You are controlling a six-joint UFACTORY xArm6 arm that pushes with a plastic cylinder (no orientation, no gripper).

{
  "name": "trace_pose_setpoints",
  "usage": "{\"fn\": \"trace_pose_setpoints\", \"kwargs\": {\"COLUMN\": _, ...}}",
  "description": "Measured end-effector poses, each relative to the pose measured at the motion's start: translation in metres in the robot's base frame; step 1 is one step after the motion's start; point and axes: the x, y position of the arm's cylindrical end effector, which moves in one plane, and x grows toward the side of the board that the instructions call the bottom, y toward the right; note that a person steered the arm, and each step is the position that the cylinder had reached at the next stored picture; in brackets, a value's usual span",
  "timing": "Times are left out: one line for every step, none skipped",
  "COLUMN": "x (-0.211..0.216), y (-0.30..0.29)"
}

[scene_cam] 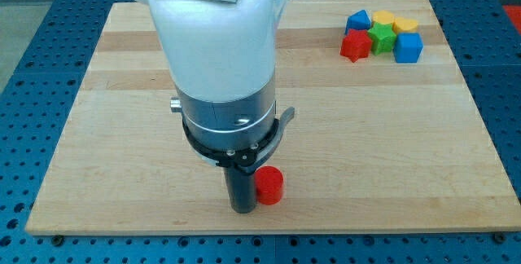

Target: Move the red circle to the bottom right diagonal of the green circle

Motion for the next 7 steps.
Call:
{"fn": "trace_pose_setpoints", "kwargs": {"x": 0.0, "y": 0.0}}
{"fn": "trace_pose_setpoints", "kwargs": {"x": -0.032, "y": -0.003}}
{"fn": "trace_pose_setpoints", "kwargs": {"x": -0.056, "y": -0.005}}
{"fn": "trace_pose_setpoints", "kwargs": {"x": -0.056, "y": -0.007}}
{"fn": "trace_pose_setpoints", "kwargs": {"x": -0.056, "y": -0.007}}
{"fn": "trace_pose_setpoints", "kwargs": {"x": -0.056, "y": -0.007}}
{"fn": "trace_pose_setpoints", "kwargs": {"x": -0.066, "y": -0.007}}
